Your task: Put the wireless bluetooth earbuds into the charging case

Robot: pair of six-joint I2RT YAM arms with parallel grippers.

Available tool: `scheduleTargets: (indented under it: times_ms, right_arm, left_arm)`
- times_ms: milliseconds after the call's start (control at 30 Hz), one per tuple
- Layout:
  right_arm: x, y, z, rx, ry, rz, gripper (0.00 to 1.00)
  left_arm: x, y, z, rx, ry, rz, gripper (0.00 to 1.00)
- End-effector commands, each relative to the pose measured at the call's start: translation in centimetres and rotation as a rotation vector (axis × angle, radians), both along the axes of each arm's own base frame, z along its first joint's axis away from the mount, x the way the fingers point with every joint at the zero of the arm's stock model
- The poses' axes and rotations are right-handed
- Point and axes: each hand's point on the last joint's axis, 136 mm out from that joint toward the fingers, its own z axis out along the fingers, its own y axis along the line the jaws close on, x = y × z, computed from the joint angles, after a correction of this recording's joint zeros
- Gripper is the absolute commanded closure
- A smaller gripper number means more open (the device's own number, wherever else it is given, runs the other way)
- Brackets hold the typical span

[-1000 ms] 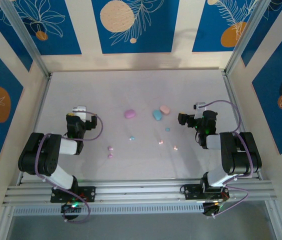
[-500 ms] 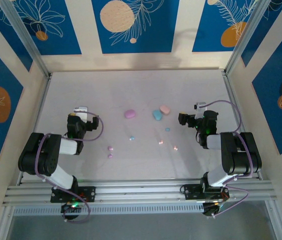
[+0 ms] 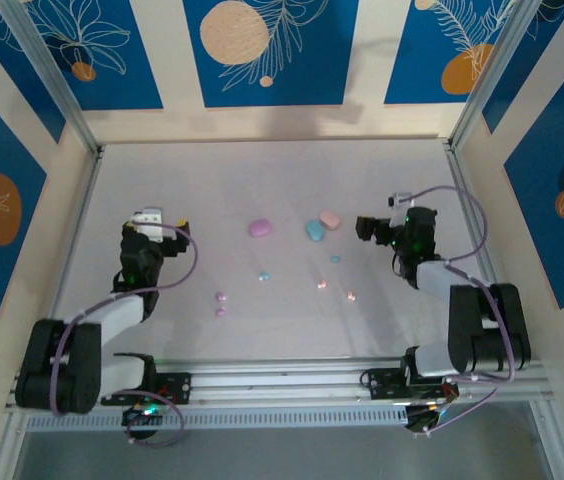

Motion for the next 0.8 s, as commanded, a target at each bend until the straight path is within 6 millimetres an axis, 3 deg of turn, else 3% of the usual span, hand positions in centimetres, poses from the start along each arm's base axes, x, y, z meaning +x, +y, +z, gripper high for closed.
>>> scheduleTargets:
  times_ms: [0,100,200,333,400,500,767]
  right_arm:
    - [-2.3,0.9,0.4,0.146,0.225,-0.026,0.01]
    - [-3.6,3.1,1.4,0.304,0.336,0.037,0.01]
    - [-4.2,4.8,2.1,0.408,0.425,0.089,0.03]
    - [-4.0,7.3,2.5,0.453,0.491,0.198,0.19]
    - [-3.7,8.1,2.1,0.418,0.525,0.208,0.22]
    - [-3.3,9.5,0.9,0.333,0.571,0.243,0.24]
    - [-2.9,12.4,-3.2,0.062,0.700,0.277,0.31]
  left_arm:
    - [-0.5,0.4,0.3,-0.150,0.079,0.049,0.00]
    - [-1.3,-0.6,0.6,-0.336,0.170,0.056,0.00]
    - [-2.9,-1.1,-0.7,-0.539,0.326,0.133,0.00]
    - [-3.1,-6.2,-0.1,-0.720,0.401,-0.117,0.00]
    - [-3.5,-8.2,0.7,-0.821,0.393,-0.212,0.00]
    - [-4.8,-9.5,0.4,-0.899,0.425,-0.245,0.00]
    - [-7.8,-12.9,-1.1,-0.807,0.516,-0.301,0.00]
